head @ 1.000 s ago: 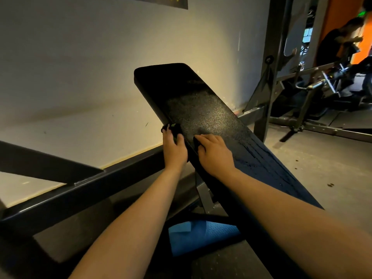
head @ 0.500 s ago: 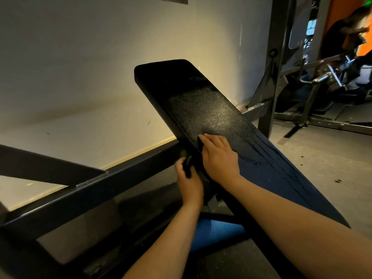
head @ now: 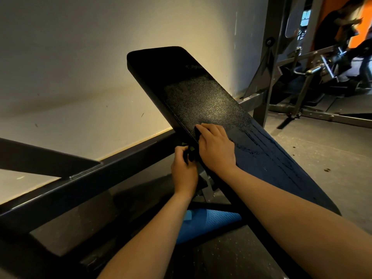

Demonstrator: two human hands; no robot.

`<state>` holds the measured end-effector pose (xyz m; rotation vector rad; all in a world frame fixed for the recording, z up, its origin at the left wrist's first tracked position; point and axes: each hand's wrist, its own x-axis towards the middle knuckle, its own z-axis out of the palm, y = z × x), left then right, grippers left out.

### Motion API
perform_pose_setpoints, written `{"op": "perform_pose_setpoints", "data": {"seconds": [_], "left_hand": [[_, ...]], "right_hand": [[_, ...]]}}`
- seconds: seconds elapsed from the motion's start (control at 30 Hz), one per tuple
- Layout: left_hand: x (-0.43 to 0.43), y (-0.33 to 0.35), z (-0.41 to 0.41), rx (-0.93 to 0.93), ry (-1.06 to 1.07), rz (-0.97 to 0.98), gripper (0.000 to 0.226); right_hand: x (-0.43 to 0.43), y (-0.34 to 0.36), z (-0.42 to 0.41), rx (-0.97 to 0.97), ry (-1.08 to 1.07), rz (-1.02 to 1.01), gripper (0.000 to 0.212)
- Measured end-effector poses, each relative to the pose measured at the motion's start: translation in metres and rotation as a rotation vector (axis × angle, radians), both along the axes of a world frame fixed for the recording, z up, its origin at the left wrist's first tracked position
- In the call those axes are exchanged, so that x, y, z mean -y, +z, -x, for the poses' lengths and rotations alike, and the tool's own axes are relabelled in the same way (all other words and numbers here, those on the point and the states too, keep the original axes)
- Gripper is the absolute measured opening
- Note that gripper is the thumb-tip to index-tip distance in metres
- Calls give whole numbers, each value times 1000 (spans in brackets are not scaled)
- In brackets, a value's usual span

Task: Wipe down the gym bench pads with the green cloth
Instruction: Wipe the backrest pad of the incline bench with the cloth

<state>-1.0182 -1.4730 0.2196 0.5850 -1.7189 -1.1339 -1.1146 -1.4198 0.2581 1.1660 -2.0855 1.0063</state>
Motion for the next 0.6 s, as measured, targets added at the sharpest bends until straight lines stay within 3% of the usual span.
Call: {"op": "perform_pose_setpoints", "data": {"seconds": [0.1,0.2,0.3,0.6], "left_hand": [[17,8,-1,37,82,78,21],[38,43,16,-46,175,-76,16],[40,62,32,10,162,-161,7],[-15,9,7,122,21,-87,4]], "right_hand": [[-1,0,2,19,14,11,37],[1,0,5,27,22,39,36],[3,-2,6,23,19,62,36],[-2,-1,6,46,44,-18,38]]}}
